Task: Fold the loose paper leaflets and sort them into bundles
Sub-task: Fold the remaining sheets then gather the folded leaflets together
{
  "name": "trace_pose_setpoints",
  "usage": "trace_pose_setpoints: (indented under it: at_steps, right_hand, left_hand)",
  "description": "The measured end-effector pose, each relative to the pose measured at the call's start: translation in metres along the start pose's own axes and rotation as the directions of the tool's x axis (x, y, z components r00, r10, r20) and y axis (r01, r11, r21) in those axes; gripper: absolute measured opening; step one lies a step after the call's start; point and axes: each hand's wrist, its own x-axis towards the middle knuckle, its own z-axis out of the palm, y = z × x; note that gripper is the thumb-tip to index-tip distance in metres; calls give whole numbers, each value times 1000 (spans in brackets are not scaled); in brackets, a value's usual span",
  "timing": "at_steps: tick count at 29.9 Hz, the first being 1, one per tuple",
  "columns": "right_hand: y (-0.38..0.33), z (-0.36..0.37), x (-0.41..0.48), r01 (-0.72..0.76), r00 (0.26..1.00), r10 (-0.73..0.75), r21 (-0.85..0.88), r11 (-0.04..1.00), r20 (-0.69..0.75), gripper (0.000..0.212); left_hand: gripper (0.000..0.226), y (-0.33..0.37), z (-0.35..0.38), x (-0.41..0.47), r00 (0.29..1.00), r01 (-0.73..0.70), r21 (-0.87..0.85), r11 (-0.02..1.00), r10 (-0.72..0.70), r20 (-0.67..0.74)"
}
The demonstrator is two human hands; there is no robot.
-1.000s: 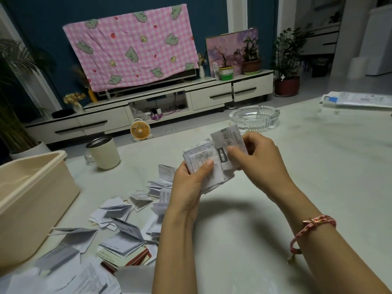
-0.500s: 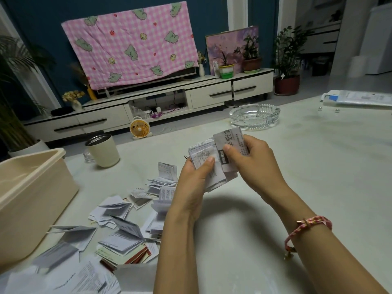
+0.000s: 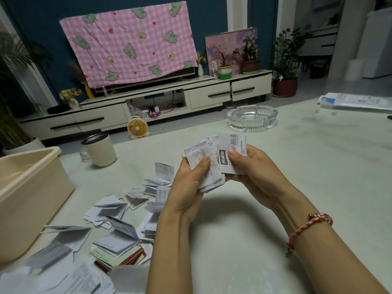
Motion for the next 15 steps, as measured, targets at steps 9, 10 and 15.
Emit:
trace_pose_setpoints:
  at_steps: [9, 10, 15]
  right_hand:
    - [2, -4, -2, -55, 994, 36, 177, 983, 105, 25]
    - [2, -3, -2, -45, 994, 26, 184, 982, 103, 24]
    - [1, 4, -2, 110, 993, -109, -25, 994, 45, 21]
  left_hand:
    - [52, 6, 5, -6, 990, 53, -127, 990, -35, 139]
    - [53, 6, 5, -6, 989, 59, -146, 987, -38, 141]
    - [50, 7, 5, -5, 990, 88, -212, 973, -62, 127]
